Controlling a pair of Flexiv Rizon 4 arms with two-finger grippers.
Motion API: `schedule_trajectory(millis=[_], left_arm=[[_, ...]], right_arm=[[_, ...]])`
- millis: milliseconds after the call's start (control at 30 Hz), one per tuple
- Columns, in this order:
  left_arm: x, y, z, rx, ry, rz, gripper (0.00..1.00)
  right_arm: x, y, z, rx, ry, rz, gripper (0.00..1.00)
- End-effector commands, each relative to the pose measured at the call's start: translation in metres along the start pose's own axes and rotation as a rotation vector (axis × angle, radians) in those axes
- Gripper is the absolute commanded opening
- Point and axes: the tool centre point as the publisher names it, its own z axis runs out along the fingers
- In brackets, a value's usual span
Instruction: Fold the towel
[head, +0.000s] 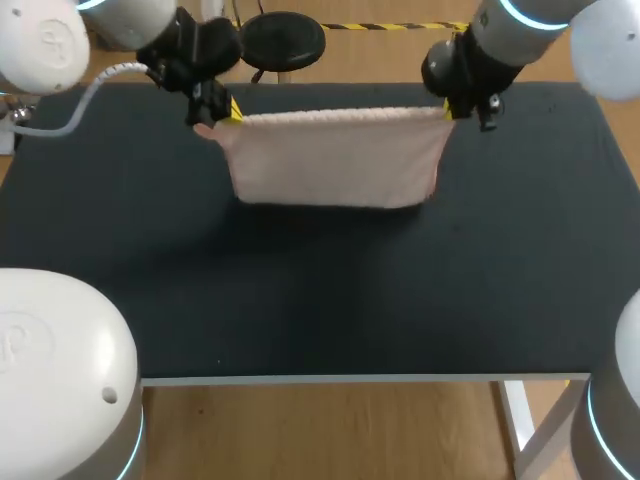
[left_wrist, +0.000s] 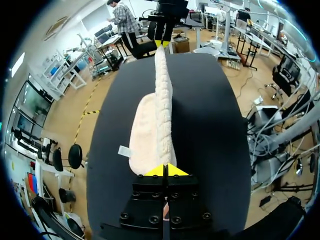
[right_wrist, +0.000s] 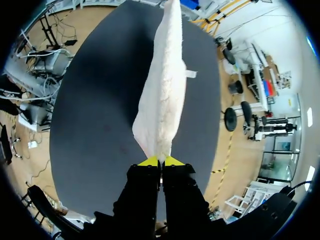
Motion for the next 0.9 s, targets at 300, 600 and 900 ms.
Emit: schedule_trajectory(millis=[300, 600, 900], left_arm=[[-0.022, 0.01, 0.073, -0.017, 0.128, -0.046, 0.0], [-0.06, 0.027, 0.115, -0.008, 0.105, -0.113, 0.0], [-0.098, 0.04, 0.133, -0.048, 0.086, -0.097, 0.0]], right_arm=[[0.011, -0.005, 0.077, 0.007, 0.086, 0.03, 0.0], [-0.016, -0.019, 0.116, 0.021, 0.091, 0.069, 0.0], [-0.043, -0.029, 0.143, 0.036, 0.1, 0.061, 0.0]])
